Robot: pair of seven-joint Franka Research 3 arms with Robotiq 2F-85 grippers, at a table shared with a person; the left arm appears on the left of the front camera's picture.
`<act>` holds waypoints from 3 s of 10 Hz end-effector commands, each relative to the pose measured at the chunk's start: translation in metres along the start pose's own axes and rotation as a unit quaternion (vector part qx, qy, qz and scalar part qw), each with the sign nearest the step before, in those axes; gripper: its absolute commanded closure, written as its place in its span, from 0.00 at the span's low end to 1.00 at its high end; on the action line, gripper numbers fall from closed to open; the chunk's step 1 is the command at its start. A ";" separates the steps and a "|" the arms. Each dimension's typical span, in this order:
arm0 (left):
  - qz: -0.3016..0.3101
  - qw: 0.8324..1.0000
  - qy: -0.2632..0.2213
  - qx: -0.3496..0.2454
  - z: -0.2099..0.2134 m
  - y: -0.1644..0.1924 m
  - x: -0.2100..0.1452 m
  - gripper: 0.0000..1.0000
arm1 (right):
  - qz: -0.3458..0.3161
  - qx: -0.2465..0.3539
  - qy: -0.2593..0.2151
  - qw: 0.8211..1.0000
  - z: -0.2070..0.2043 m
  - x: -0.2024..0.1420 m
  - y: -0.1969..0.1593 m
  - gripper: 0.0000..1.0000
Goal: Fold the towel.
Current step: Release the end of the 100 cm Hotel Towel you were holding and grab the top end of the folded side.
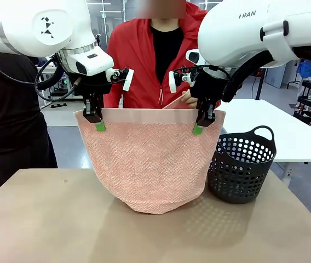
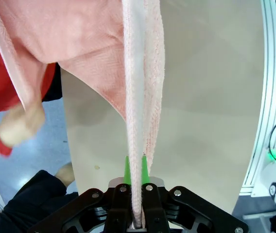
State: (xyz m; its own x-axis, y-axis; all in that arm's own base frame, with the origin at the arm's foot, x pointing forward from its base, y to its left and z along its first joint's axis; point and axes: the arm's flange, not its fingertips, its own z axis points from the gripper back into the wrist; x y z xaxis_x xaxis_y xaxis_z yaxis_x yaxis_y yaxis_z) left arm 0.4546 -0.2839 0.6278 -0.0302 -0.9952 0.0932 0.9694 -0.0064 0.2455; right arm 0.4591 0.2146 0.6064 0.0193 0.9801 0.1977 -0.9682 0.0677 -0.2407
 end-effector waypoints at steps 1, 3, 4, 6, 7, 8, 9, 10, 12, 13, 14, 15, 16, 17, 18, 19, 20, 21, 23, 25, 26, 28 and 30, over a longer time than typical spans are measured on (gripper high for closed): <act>0.000 1.000 0.002 0.001 0.001 0.001 -0.001 1.00 | 0.000 0.000 0.000 1.000 0.000 -0.001 0.000 1.00; 0.000 1.000 0.002 0.001 0.001 0.001 -0.001 1.00 | 0.000 0.000 0.000 1.000 0.000 -0.001 0.000 1.00; 0.000 1.000 0.002 0.001 0.001 0.001 -0.001 1.00 | 0.000 0.000 0.000 1.000 0.000 -0.001 0.000 1.00; 0.000 1.000 0.002 0.001 0.001 0.001 -0.001 1.00 | 0.000 0.000 0.000 1.000 0.000 -0.001 0.000 1.00; 0.000 1.000 0.002 0.001 0.001 0.001 -0.001 1.00 | 0.000 0.000 0.000 1.000 0.000 -0.001 0.000 1.00; 0.000 1.000 0.002 0.001 0.001 0.001 -0.001 1.00 | 0.000 0.000 0.000 1.000 0.000 -0.001 0.000 1.00; 0.000 1.000 0.002 0.001 0.001 0.001 -0.001 1.00 | 0.000 0.000 0.000 1.000 0.000 -0.001 0.000 1.00; 0.000 1.000 0.002 0.001 0.001 0.001 -0.001 1.00 | 0.000 0.000 0.000 1.000 0.000 -0.001 0.000 1.00; 0.000 1.000 0.002 0.001 0.001 0.001 -0.001 1.00 | 0.000 0.000 0.000 1.000 0.000 -0.001 0.000 1.00; 0.000 1.000 0.002 0.001 0.001 0.001 -0.001 1.00 | 0.000 0.000 0.000 1.000 0.000 -0.001 0.000 1.00; 0.000 1.000 0.002 0.001 0.001 0.001 -0.001 1.00 | 0.000 0.000 0.000 1.000 0.000 -0.001 0.000 1.00; 0.000 1.000 0.002 0.001 0.001 0.001 -0.001 1.00 | 0.000 0.000 0.000 1.000 0.000 -0.001 0.000 1.00; 0.000 1.000 0.002 0.001 0.001 0.001 -0.001 1.00 | 0.000 0.000 0.000 1.000 0.000 -0.001 0.000 1.00; 0.000 1.000 0.002 0.001 0.001 0.001 -0.001 1.00 | 0.000 0.000 0.000 1.000 0.000 -0.001 0.000 1.00; 0.000 1.000 0.002 0.001 0.001 0.001 -0.001 1.00 | 0.000 0.000 0.000 1.000 0.000 -0.001 0.000 1.00; 0.000 1.000 0.002 0.001 0.001 0.001 -0.001 1.00 | 0.000 0.000 0.000 1.000 0.000 -0.001 0.000 1.00; 0.000 1.000 0.002 0.001 0.001 0.001 -0.001 1.00 | 0.000 0.000 0.000 1.000 0.000 -0.001 0.000 1.00; 0.000 1.000 0.002 0.001 0.001 0.001 -0.001 1.00 | 0.000 0.000 0.000 1.000 0.000 -0.001 0.000 1.00; 0.000 1.000 0.002 0.001 0.001 0.001 -0.001 1.00 | 0.000 0.000 0.000 1.000 0.000 -0.001 0.000 1.00; 0.005 1.000 0.000 0.008 0.002 0.000 -0.002 0.54 | -0.003 -0.003 0.003 1.000 -0.001 -0.002 -0.001 0.67; 0.008 1.000 -0.004 0.009 0.005 -0.001 -0.005 0.10 | -0.008 -0.005 0.004 1.000 0.000 -0.004 -0.003 0.56; 0.001 0.999 -0.014 0.036 0.025 -0.009 -0.005 0.00 | -0.012 -0.031 -0.011 0.999 0.021 -0.008 -0.001 0.25; 0.005 0.998 -0.028 0.063 0.052 -0.018 -0.007 0.00 | 0.000 -0.065 -0.025 0.998 0.047 -0.012 0.010 0.00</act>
State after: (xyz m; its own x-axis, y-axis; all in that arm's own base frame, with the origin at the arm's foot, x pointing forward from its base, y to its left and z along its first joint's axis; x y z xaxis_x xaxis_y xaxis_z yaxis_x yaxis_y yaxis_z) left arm 0.4350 -0.2773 0.6679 -0.0376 -0.9914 0.1250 0.9455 0.0052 0.3256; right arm 0.4465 0.2008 0.6413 0.0216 0.9739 0.2261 -0.9445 0.0941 -0.3149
